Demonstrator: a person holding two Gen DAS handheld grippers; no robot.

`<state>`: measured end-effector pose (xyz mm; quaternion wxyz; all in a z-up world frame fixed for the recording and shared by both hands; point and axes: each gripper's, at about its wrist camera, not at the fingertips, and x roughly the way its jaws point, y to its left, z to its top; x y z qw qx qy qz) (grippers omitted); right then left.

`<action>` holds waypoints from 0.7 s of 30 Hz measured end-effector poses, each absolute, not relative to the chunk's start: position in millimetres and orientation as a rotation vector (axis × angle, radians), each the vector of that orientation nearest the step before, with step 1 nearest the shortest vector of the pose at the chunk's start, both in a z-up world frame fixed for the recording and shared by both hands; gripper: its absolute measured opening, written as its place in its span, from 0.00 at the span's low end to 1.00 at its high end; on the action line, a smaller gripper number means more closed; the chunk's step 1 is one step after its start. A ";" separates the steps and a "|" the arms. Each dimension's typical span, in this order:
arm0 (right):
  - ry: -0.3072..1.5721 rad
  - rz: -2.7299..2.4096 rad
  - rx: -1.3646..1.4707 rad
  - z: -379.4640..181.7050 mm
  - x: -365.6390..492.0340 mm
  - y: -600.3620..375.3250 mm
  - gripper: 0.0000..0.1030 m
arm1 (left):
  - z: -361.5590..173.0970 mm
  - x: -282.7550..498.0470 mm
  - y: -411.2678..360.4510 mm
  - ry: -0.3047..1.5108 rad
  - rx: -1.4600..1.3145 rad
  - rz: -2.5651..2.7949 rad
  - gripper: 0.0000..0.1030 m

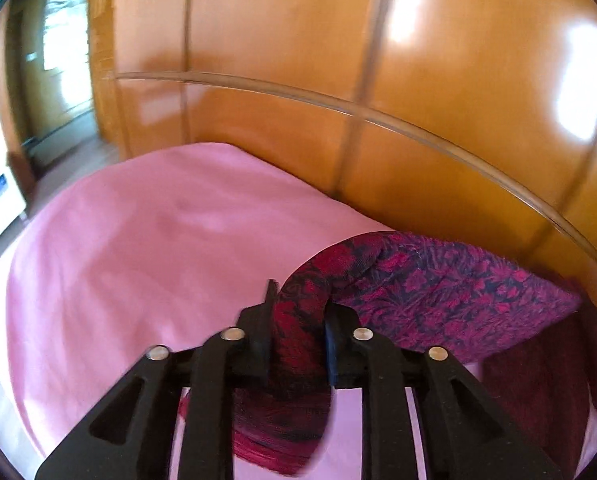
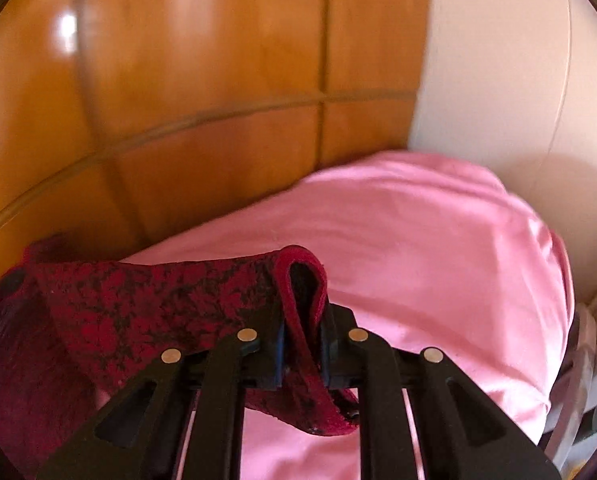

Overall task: Fold small clothes
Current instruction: 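Grasp the sweater cuffs with both grippers and lift the sweater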

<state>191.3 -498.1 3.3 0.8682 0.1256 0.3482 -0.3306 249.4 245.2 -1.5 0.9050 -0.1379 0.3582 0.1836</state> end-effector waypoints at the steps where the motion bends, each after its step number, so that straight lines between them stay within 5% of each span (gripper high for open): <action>1: 0.735 -0.712 0.279 0.4 192.6 -505.9 0.24 | -0.6 252.7 249.7 0.726 -0.300 0.392 0.27; 2: 0.732 -0.730 0.284 -0.3 192.8 -509.6 0.34 | 1.1 253.5 251.0 0.718 -0.308 0.400 0.32; 4: 0.714 -0.729 0.288 1.1 185.9 -510.6 0.53 | 7.3 249.1 251.7 0.683 -0.310 0.422 0.68; 5: 0.709 -0.726 0.286 1.6 184.4 -505.9 0.59 | 11.3 239.9 249.7 0.645 -0.309 0.429 0.72; 13: 0.677 -0.340 0.377 4.2 134.0 -416.0 0.64 | -15.6 181.7 191.6 0.687 -0.397 0.011 0.72; 21: 1.005 0.040 0.492 -80.5 139.7 -327.8 0.52 | -113.9 164.3 102.3 0.969 -0.644 -0.355 0.69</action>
